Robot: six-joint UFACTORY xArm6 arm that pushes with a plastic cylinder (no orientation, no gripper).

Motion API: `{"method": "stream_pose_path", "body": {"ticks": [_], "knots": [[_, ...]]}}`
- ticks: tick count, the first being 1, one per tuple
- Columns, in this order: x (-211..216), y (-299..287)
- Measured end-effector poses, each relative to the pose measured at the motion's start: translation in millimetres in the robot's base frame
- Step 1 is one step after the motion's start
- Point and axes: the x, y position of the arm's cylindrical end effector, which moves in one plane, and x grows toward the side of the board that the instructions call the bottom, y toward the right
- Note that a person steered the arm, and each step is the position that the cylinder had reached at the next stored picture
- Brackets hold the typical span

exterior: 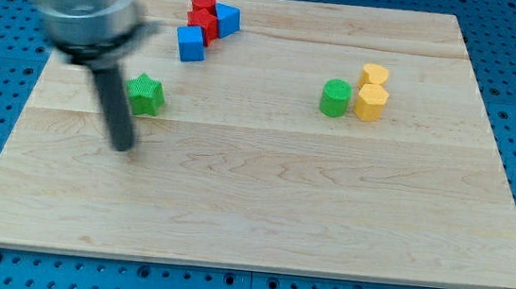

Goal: Push the green star to the center

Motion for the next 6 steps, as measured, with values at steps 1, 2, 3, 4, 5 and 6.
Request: {"method": "stream_pose_path", "body": {"ticks": [1, 2, 3, 4, 5, 6], "knots": [[-30, -35], [-59, 0], [-75, 46], [-95, 81], [-99, 109], [-102, 142]]}}
